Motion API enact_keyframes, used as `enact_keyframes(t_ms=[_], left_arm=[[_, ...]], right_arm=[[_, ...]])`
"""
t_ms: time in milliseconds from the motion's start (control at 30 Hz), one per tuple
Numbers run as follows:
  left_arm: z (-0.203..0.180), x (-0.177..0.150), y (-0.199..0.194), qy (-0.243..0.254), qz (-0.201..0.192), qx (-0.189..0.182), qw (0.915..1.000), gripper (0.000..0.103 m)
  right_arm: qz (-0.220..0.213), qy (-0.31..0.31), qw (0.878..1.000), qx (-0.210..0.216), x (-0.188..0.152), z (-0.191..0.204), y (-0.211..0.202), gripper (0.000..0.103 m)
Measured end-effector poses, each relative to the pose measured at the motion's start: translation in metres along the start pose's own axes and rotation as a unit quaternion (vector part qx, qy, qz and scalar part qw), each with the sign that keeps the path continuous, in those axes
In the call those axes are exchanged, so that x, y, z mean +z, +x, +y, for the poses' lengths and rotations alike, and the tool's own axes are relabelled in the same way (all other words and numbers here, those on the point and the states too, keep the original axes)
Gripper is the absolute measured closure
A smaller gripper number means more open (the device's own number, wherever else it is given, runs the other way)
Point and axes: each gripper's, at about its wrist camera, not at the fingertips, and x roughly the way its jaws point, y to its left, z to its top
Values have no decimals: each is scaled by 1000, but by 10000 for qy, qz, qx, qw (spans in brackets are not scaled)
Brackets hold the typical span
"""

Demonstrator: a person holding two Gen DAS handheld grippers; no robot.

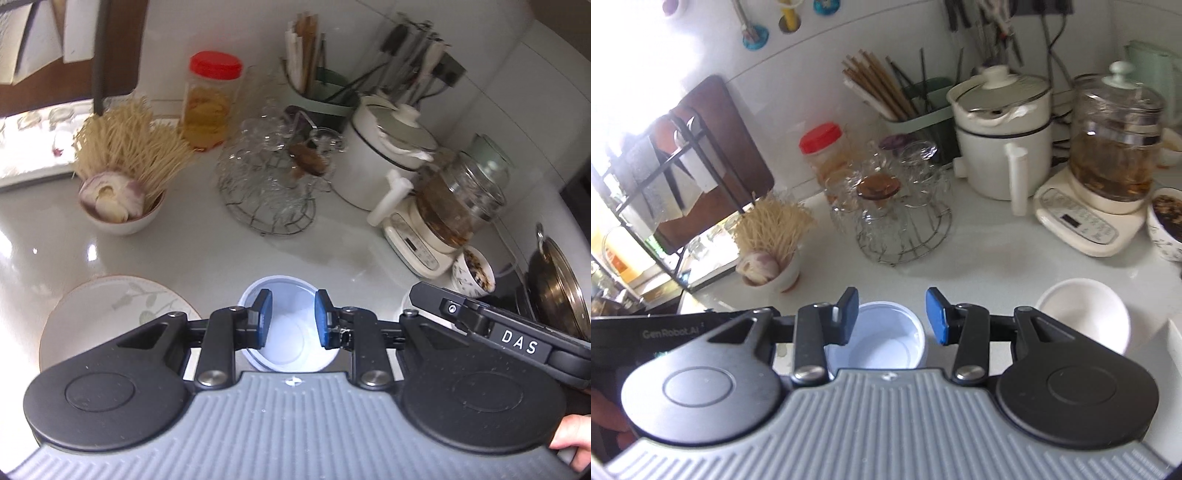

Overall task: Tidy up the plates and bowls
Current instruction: 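Move the left gripper to the white ceramic bowl's rim and close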

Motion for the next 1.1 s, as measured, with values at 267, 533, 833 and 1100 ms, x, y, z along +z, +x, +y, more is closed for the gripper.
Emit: enact_keyframes(t_ms=[267,533,833,1100], left_arm=[[-8,-11,-4,450,259,-391,9979,75],[-31,-11,9,872,498,-708,9924,75],[-64,6,37,1288,763,-898,9847,75],[-97,24,71,1480,1006,-1037,9784,69]], right_arm=[[-187,298,9985,-431,-24,1,-25,59],[-278,561,9942,-879,-30,-15,-37,59],[-291,896,9884,-1194,-20,-48,-40,59],[-412,1183,9816,-1439,0,-87,-40,59]])
